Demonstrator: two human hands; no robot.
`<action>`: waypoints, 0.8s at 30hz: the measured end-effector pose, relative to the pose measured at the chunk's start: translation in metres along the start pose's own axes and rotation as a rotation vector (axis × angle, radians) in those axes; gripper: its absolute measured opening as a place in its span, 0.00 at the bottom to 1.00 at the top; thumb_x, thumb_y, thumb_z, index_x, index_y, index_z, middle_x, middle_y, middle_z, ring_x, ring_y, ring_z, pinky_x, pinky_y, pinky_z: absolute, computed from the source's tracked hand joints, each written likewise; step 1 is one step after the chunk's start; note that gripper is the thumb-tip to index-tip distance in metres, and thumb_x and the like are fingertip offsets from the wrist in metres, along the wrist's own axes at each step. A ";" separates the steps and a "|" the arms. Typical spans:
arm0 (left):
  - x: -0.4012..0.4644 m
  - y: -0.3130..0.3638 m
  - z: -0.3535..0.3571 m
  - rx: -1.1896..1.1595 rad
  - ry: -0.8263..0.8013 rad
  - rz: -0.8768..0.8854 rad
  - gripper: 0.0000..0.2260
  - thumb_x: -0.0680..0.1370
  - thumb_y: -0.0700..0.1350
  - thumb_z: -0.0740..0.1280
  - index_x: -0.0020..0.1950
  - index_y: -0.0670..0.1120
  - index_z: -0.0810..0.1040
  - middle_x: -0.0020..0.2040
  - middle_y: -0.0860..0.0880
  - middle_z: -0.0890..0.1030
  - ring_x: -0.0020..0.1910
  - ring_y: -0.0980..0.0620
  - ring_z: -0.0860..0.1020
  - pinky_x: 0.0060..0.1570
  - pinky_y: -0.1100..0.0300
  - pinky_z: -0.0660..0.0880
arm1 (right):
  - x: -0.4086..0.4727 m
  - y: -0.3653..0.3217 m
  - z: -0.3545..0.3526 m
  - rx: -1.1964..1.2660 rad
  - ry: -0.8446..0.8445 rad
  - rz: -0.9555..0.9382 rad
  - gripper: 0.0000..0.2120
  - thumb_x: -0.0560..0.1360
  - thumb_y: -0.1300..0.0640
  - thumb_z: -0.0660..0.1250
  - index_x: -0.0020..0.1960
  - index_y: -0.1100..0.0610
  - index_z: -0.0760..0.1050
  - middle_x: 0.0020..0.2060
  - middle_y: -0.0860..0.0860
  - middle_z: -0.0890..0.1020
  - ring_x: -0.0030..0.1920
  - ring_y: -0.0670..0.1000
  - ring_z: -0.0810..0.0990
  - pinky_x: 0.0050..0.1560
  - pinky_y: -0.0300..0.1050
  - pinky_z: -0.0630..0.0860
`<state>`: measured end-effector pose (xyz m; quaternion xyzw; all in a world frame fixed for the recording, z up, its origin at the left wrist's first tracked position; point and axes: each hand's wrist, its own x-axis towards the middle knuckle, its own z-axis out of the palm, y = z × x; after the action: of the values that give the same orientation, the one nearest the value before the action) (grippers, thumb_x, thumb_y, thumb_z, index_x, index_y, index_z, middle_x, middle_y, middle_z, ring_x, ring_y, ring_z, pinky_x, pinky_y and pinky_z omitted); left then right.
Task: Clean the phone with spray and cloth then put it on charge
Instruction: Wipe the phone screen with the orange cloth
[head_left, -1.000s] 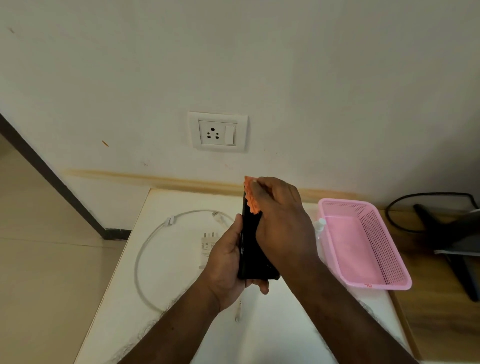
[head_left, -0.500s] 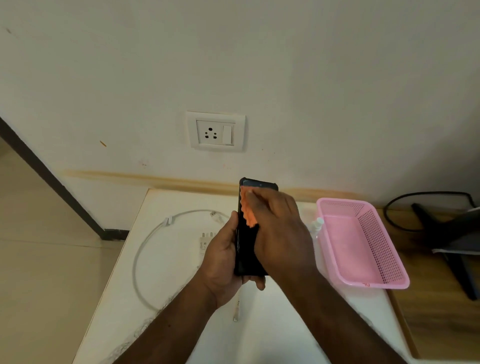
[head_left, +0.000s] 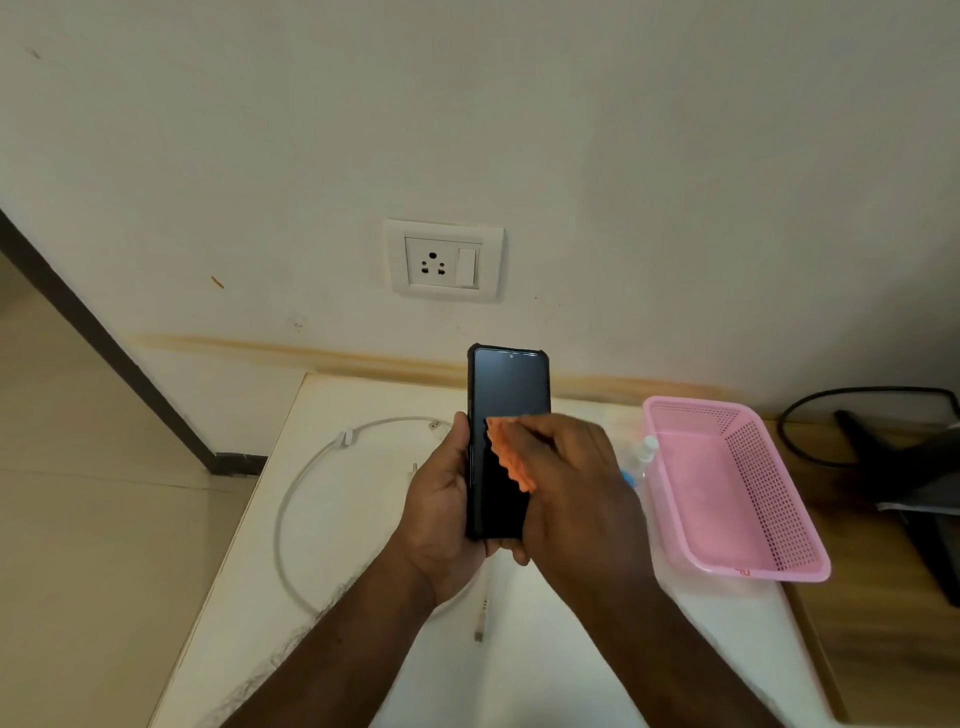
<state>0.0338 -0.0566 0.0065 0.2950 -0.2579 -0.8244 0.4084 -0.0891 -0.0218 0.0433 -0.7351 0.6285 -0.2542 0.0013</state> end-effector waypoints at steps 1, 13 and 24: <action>-0.001 0.000 0.001 0.012 -0.018 0.007 0.27 0.79 0.66 0.55 0.62 0.50 0.83 0.51 0.42 0.84 0.43 0.42 0.84 0.35 0.52 0.78 | 0.010 0.002 -0.001 0.014 0.030 0.008 0.26 0.69 0.60 0.73 0.65 0.53 0.74 0.61 0.48 0.74 0.61 0.53 0.74 0.51 0.46 0.79; 0.000 0.007 0.001 -0.047 -0.032 0.031 0.26 0.79 0.65 0.55 0.56 0.50 0.85 0.49 0.41 0.84 0.38 0.41 0.82 0.29 0.55 0.74 | 0.031 0.005 -0.017 -0.013 -0.019 -0.069 0.16 0.71 0.61 0.68 0.58 0.59 0.81 0.51 0.57 0.82 0.52 0.59 0.79 0.53 0.51 0.78; -0.004 0.007 0.008 0.000 -0.029 0.009 0.27 0.78 0.65 0.55 0.60 0.50 0.83 0.51 0.40 0.84 0.42 0.37 0.83 0.28 0.54 0.76 | 0.051 0.009 -0.012 -0.127 0.008 0.048 0.18 0.71 0.61 0.72 0.60 0.56 0.79 0.51 0.55 0.79 0.53 0.56 0.76 0.48 0.48 0.79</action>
<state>0.0338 -0.0557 0.0179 0.2820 -0.2650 -0.8268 0.4083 -0.0972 -0.0672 0.0697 -0.7174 0.6608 -0.2167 -0.0417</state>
